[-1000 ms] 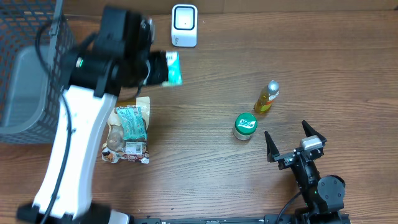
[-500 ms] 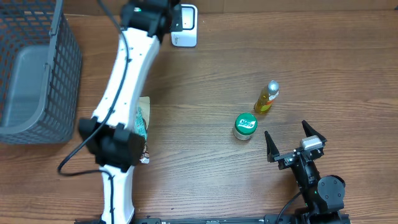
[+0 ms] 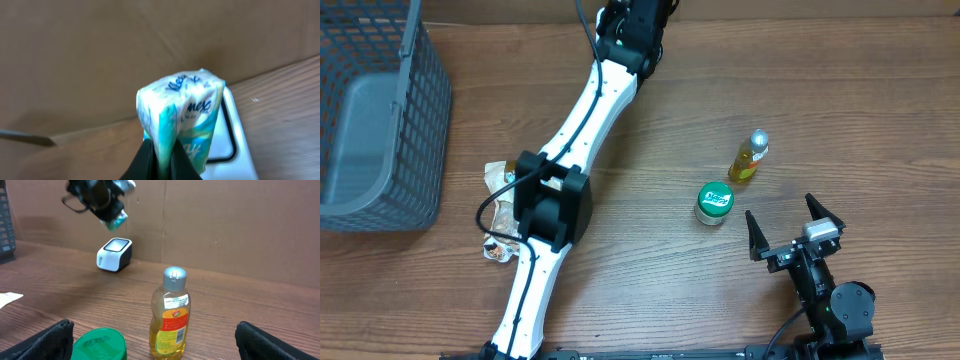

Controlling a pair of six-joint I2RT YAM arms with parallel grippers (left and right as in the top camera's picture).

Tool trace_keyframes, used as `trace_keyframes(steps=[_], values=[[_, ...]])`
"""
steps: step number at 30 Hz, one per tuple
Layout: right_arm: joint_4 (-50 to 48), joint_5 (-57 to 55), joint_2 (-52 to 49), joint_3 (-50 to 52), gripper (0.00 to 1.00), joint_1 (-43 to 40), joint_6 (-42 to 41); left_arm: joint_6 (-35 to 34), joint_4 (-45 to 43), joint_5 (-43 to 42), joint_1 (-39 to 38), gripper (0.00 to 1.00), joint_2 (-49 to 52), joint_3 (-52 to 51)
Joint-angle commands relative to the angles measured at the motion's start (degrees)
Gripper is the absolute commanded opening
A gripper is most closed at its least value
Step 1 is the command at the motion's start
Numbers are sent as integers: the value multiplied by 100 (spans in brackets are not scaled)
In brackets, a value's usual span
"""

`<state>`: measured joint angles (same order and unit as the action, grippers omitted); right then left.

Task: Scan the item barcode
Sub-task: 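Carry the tissue pack up to the white scanner with the left gripper, then move the tissue pack away from the scanner and lower it right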

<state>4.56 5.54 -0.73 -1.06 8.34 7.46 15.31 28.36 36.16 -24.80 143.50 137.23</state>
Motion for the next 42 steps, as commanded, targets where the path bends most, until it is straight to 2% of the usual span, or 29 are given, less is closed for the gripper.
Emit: trace_keyframes(steps=[1,7,19,22,26,29,35,42], values=[[-17,-35,57,61,100,-17,-9,1377,-243,450,42,4,374,136],[-17,-35,57,61,100,-17,-9,2205,-573,553,44,4,695,136],[-17,-35,57,61,100,-17,-9,2153,-721,579,76,4,710,136],[-17,-35,57,61,100,-17,-9,1982,-763,831,76,4,686,138],[-17,-35,57,61,100,-17,-9,1172,-673,1320,59,4,511,146],[-17,-35,57,61,100,-17,-9,664,-15,1097,22,5,168,149],[-17,-35,57,61,100,-17,-9,-682,1928,-1075,-31,4,-896,149],[-17,-35,57,61,100,-17,-9,-2942,4170,-2411,-28,4,-1888,149]])
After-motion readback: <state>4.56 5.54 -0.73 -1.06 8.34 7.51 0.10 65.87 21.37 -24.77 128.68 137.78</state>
